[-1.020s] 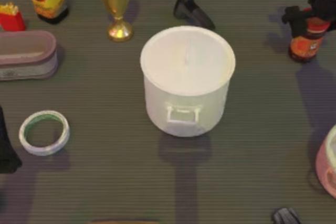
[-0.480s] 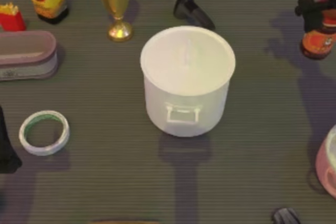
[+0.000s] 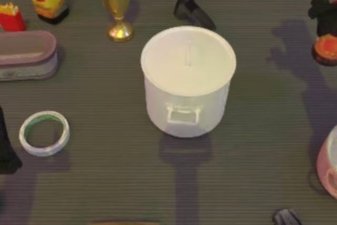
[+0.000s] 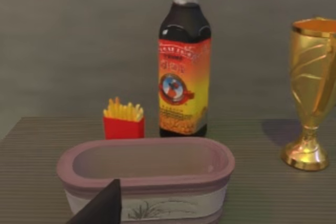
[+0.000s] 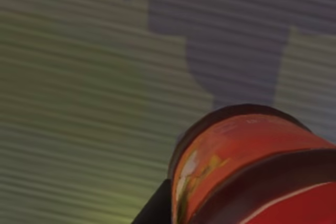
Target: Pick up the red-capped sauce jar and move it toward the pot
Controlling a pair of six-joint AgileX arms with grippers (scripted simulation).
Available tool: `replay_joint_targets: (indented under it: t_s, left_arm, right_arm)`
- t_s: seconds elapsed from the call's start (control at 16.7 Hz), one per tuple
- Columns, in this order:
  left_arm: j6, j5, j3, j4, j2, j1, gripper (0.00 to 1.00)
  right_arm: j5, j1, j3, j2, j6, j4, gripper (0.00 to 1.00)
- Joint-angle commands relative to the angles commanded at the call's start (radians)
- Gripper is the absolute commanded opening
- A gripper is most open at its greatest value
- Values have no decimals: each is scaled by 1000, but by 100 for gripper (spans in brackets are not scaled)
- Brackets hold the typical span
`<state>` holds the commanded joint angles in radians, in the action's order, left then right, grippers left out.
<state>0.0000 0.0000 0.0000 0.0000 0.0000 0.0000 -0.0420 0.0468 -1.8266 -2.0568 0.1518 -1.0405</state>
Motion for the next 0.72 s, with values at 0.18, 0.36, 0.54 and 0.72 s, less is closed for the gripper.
replay_joint_targets:
  t_s: [0.18, 0.36, 0.54, 0.72]
  left_arm:
    - [0, 0, 0, 0, 0, 0, 100]
    - [0, 0, 0, 0, 0, 0, 100]
    - [0, 0, 0, 0, 0, 0, 100]
    - [0, 0, 0, 0, 0, 0, 100]
  right_arm:
    - [0, -4, -1, -2, -4, 3, 0]
    - [22, 44, 60, 17, -73, 42, 0]
    - [63, 127, 174, 53, -231, 115, 0]
    - [108, 215, 296, 91, -393, 192, 0]
